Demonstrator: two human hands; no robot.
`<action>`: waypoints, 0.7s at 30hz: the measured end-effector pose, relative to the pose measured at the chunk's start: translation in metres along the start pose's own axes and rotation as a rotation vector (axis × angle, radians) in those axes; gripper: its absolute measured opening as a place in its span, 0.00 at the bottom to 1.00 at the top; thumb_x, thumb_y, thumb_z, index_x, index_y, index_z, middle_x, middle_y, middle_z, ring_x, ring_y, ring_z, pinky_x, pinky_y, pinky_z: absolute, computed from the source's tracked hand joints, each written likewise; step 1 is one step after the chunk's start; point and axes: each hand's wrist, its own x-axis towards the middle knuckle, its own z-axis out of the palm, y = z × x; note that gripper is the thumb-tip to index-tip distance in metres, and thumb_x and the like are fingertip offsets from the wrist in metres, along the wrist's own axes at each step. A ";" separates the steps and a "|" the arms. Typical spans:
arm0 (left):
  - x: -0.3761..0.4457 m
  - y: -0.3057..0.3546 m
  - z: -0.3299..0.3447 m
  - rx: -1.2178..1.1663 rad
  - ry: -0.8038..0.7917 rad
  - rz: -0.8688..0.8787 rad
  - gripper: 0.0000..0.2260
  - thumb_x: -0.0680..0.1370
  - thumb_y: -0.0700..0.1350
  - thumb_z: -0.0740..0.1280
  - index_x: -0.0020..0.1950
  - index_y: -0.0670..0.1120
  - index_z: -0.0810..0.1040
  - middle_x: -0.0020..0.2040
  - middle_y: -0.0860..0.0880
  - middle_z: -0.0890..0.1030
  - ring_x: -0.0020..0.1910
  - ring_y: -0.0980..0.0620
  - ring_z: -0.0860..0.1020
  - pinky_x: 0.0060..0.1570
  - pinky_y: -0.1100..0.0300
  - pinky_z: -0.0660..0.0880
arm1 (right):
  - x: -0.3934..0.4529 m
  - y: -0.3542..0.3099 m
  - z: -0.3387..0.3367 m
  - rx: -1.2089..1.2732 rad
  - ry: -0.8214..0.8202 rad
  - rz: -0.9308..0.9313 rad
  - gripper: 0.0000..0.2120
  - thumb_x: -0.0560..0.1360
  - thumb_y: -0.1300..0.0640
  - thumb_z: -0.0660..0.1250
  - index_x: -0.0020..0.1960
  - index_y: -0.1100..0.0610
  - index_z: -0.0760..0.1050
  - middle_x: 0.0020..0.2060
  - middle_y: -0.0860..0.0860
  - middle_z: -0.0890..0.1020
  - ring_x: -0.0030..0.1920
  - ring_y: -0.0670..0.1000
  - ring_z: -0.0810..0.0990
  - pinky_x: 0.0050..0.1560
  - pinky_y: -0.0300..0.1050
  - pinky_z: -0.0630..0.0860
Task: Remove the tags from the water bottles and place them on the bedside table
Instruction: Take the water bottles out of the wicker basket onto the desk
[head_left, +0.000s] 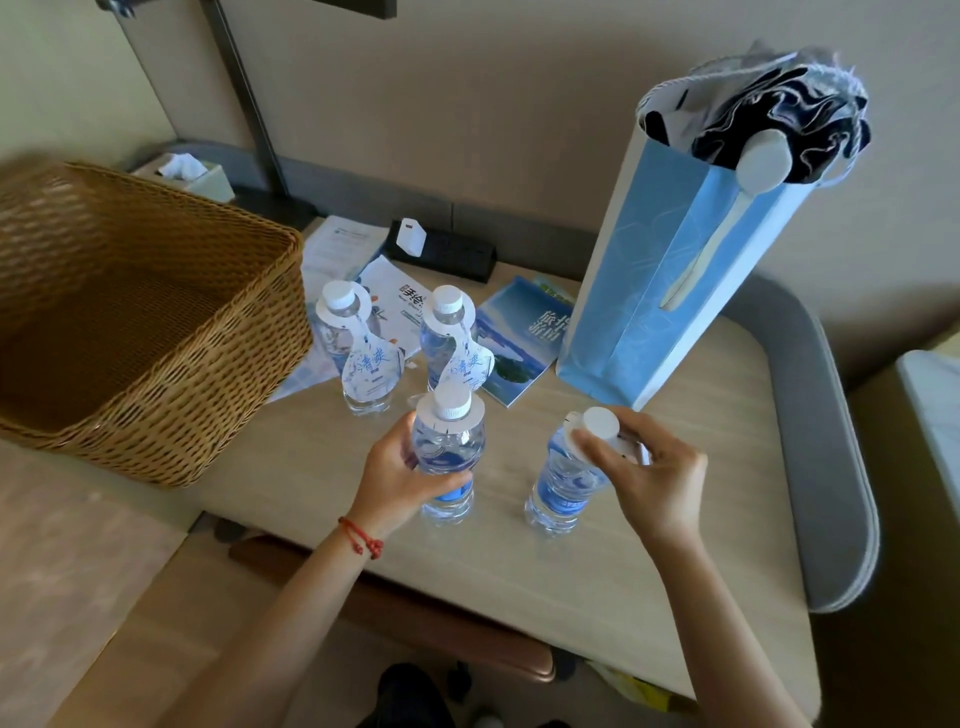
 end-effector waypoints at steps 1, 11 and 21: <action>-0.001 -0.001 0.000 0.014 -0.007 0.002 0.29 0.55 0.44 0.78 0.55 0.47 0.75 0.50 0.49 0.81 0.46 0.61 0.80 0.46 0.68 0.75 | 0.001 0.001 0.000 -0.003 -0.006 0.001 0.10 0.64 0.57 0.77 0.41 0.46 0.81 0.37 0.42 0.83 0.38 0.36 0.78 0.40 0.25 0.70; -0.013 -0.004 -0.001 0.020 -0.009 -0.022 0.32 0.55 0.49 0.76 0.57 0.46 0.72 0.52 0.47 0.79 0.50 0.53 0.78 0.50 0.65 0.75 | -0.004 0.003 -0.005 0.006 -0.044 0.020 0.11 0.63 0.58 0.77 0.43 0.49 0.80 0.39 0.46 0.83 0.40 0.37 0.78 0.40 0.26 0.70; -0.022 -0.002 -0.001 -0.014 -0.041 -0.039 0.34 0.55 0.49 0.75 0.58 0.43 0.71 0.54 0.43 0.78 0.53 0.48 0.77 0.52 0.60 0.75 | -0.013 0.004 -0.003 -0.005 0.010 0.021 0.12 0.65 0.58 0.76 0.45 0.48 0.78 0.40 0.40 0.82 0.40 0.35 0.78 0.41 0.25 0.70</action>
